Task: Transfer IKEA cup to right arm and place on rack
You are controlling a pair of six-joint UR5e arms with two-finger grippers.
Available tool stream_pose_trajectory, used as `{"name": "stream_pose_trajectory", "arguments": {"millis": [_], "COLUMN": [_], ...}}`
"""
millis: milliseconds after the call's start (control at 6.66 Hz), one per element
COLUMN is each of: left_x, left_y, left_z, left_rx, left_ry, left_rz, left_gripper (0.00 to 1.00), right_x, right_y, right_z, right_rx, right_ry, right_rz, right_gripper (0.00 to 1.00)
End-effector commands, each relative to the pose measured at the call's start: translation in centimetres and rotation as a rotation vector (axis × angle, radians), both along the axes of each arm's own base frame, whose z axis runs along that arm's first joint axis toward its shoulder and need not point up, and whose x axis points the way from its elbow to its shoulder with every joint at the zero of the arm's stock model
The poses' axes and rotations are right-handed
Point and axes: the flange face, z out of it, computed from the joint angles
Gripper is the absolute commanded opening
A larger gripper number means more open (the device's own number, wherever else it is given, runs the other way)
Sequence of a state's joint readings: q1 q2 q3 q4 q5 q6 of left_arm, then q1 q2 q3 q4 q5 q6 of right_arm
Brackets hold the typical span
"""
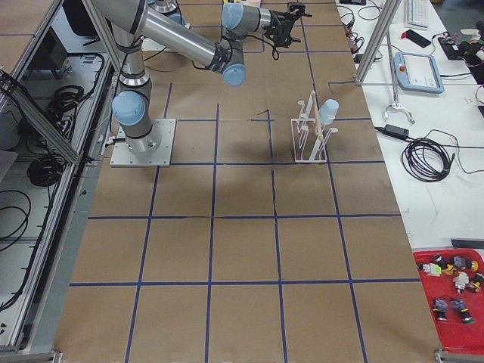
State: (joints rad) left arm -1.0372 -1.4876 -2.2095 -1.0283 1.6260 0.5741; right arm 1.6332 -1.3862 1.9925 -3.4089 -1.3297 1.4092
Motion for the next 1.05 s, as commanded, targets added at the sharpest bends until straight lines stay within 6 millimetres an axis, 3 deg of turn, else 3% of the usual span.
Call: {"name": "stream_pose_trajectory", "arguments": {"millis": [0,300,451,601,901], "left_x": [-0.5,0.5,0.1,-0.1,-1.8], "left_y": [-3.5,-6.3,-7.9,-10.0,-15.6], "left_z": [8.4,17.3,19.4,19.8,21.2], "left_rx": [-0.013,-0.006,-0.033,-0.074,-0.329], "left_ry": [0.040,0.051,0.065,0.106,0.367], "left_rz": [-0.037,-0.043,-0.062,-0.084,-0.163], "left_gripper": [0.00,0.00,0.00,0.00,0.00], "right_x": [-0.3,-0.5,-0.6,-0.6,-0.6], "right_y": [0.0,0.0,-0.1,-0.1,-0.1], "right_z": [0.3,0.3,0.3,0.3,0.3], "right_rx": [-0.007,-0.007,-0.007,-0.007,-0.006], "right_ry": [-0.001,-0.001,-0.001,-0.001,-0.001], "right_rz": [-0.006,-0.011,-0.012,-0.012,-0.012], "right_gripper": [1.00,1.00,1.00,1.00,1.00]}}
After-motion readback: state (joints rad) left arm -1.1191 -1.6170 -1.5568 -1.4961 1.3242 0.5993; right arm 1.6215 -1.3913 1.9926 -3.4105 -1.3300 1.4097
